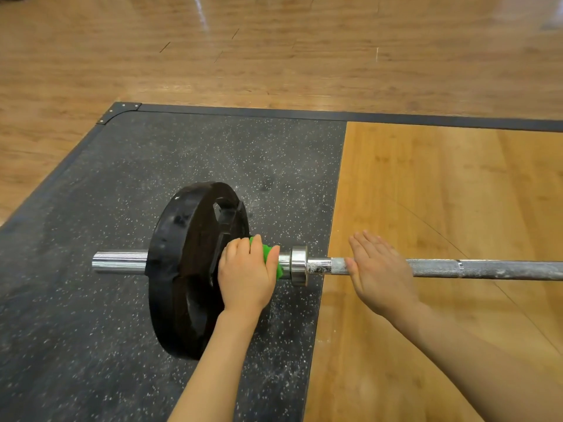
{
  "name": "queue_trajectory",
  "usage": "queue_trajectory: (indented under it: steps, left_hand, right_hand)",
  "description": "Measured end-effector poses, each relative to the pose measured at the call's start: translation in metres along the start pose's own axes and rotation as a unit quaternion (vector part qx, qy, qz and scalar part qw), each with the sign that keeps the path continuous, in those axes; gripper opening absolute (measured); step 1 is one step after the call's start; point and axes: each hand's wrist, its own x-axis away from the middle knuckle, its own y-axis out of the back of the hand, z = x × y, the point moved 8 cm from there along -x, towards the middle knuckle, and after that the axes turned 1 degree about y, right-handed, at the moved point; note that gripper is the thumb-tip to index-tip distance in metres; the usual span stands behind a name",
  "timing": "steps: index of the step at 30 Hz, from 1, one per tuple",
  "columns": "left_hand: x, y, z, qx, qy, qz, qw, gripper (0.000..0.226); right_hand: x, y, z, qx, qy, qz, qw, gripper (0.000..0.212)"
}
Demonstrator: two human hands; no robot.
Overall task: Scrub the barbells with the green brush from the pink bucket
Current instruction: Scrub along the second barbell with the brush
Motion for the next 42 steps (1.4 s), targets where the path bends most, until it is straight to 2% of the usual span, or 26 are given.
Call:
queue_trajectory:
  steps: [2,7,13,20,27,32,38,42]
  left_hand:
    - [-0.011,0.0,-0.004,0.003,0.016,0.016,1.0,0.074]
    - [-0.032,-0.004,-0.005,0.003,0.021,0.044,0.999,0.062]
    - [-0.018,-0.002,-0.033,0.063,-0.1,0.022,0.993,0.053]
    - [-0.009,-0.002,-0.008,0.024,-0.086,-0.024,0.996,0.05]
    - [-0.002,-0.002,-0.022,0.029,-0.158,-0.033,0.986,0.05]
    - [0.003,-0.002,-0.01,0.035,-0.118,-0.056,0.991,0.053]
    - [0.0,-0.005,-0.03,0.05,-0.17,-0.034,0.984,0.063]
    - [-0.005,0.002,-0.006,0.024,-0.122,-0.054,0.991,0.061]
  right_hand:
    - [0.0,-0.001,0.0,-0.001,-0.001,0.005,1.0,0.075]
    - [-0.002,-0.003,-0.002,0.001,-0.006,0.009,1.0,0.075]
    - [-0.002,-0.005,-0.004,-0.005,-0.005,0.004,1.0,0.075]
    - [0.0,-0.006,-0.002,-0.002,-0.001,-0.005,1.0,0.074]
    - [0.0,-0.004,-0.003,0.005,0.002,-0.004,1.0,0.074]
    - [0.001,-0.004,-0.002,0.007,0.001,-0.007,1.0,0.073]
    - [-0.003,-0.003,-0.003,0.007,0.005,-0.006,1.0,0.073]
    - [-0.002,-0.002,-0.003,0.006,0.005,-0.003,1.0,0.074]
